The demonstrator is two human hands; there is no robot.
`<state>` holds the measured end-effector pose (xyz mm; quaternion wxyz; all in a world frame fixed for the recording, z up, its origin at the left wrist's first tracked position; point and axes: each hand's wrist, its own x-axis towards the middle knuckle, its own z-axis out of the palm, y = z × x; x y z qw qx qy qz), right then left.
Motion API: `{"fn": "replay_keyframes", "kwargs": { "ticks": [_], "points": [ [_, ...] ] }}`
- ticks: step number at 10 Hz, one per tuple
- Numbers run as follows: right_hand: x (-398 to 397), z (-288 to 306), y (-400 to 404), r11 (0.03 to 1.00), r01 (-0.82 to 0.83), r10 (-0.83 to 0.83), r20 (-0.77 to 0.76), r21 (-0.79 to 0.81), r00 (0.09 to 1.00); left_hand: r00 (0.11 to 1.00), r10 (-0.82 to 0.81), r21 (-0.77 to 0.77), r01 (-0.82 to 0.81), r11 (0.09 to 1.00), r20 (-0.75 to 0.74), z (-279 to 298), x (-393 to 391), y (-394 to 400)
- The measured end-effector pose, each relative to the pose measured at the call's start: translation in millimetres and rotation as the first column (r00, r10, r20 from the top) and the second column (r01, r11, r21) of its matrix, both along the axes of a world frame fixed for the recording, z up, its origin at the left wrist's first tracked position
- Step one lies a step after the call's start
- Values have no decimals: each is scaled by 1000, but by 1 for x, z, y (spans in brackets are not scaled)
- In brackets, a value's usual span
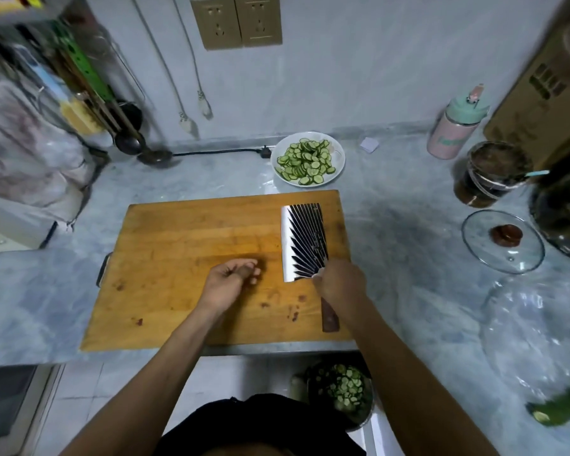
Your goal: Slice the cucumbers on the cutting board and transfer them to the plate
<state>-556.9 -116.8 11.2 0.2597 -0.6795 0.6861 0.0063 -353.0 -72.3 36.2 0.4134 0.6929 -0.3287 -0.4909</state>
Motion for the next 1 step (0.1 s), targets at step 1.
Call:
{"fn": "replay_keyframes", "kwargs": {
  "ticks": [1],
  "points": [
    [8, 10, -2, 999, 10, -10, 3, -50, 1000, 988, -76, -64, 85, 994, 132, 8, 18, 0]
  ]
}}
